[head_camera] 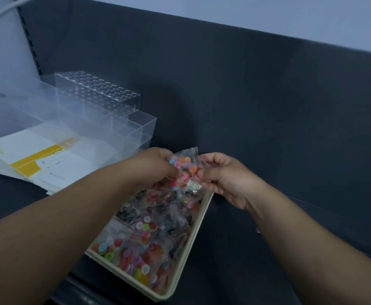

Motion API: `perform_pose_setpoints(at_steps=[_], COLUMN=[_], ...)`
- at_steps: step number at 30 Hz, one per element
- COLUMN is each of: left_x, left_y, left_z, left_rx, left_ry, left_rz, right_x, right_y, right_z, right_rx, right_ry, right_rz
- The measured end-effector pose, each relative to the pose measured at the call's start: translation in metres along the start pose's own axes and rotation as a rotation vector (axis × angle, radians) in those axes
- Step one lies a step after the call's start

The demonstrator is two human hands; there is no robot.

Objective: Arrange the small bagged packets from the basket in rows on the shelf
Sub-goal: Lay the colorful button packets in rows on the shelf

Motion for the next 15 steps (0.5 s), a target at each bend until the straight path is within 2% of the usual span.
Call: perform_pose_setpoints(at_steps=[6,12,15], left_x=[0.017,0.037,0.047], left_y=[0.038,0.063,0.055], left_z=[-0.039,-0.105,-0.138], left_rx=[-0.029,-0.110,-0.172], left_ry=[-0.015,-0.033,-0.014], left_rz=[-0.035,-0.052,-0.005], right_x=[0.041,0.082,0.097], right_y=[-0.002,0.016,0.033], right_z=[0.050,0.102,0.128], right_rx=[0.019,-0.203,-0.271], right_ry=[0.023,-0.023,-0.003], right_rz=[0.018,-0.062,-0.110])
Point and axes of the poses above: each hand's wrist, its own x-axis away from the middle knuckle, its own z-axis out of the back of the hand, y = z × x, the point moved 8 cm from there along -x, towards the middle knuckle, and after that the axes turned 4 degrees about y, right-handed, at the moved point
